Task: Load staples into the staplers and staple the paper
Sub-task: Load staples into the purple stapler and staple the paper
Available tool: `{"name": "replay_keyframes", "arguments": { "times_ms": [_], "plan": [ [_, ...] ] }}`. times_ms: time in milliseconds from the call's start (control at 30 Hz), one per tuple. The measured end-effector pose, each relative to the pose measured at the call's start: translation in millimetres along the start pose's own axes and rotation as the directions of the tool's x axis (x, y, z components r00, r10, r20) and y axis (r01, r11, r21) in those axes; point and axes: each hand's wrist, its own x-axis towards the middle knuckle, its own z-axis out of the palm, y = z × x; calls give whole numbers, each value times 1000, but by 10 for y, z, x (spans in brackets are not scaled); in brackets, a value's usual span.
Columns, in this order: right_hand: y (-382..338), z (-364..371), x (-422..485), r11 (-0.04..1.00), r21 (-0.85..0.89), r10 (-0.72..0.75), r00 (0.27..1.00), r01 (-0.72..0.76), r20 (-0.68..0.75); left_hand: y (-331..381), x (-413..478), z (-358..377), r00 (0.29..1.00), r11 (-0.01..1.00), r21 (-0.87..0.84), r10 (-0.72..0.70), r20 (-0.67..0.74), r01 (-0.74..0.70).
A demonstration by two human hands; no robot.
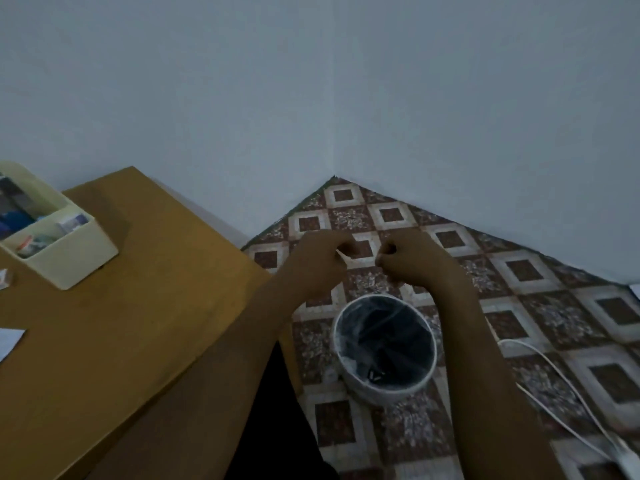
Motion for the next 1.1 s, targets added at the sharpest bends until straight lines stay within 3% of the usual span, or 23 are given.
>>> {"name": "replay_keyframes", "arguments": {
  "times_ms": [200, 400, 600, 833, 933, 1100],
  "plan": [
    [-459, 222, 54, 989, 37, -144, 989, 143, 44, -261, -253, -551, 983, 998, -12, -56, -177, 54],
    [-1342, 488, 104, 925, 96, -374, 925, 368, 61, -663, -731, -1115, 939, 991, -32, -136, -315, 132],
    [-2433, 953, 36, 782, 287, -598, 796, 553, 96, -1154, -1442, -1723, 787, 957, -107, -282, -549, 268],
    [-3475, 1844, -119, 573, 405, -804, 585, 713, 108, -1860, -2526, -2294, 519, 858, -306, -498, -695, 413],
    [-3778, 2166, -104, 519, 426, -844, 524, 741, 115, -2122, -2832, -2394, 483, 818, -329, -552, -680, 473],
    [-4118, 2553, 23, 506, 367, -856, 508, 780, 99, -2517, -3061, -2504, 467, 771, -296, -593, -656, 564]
  ]
}}
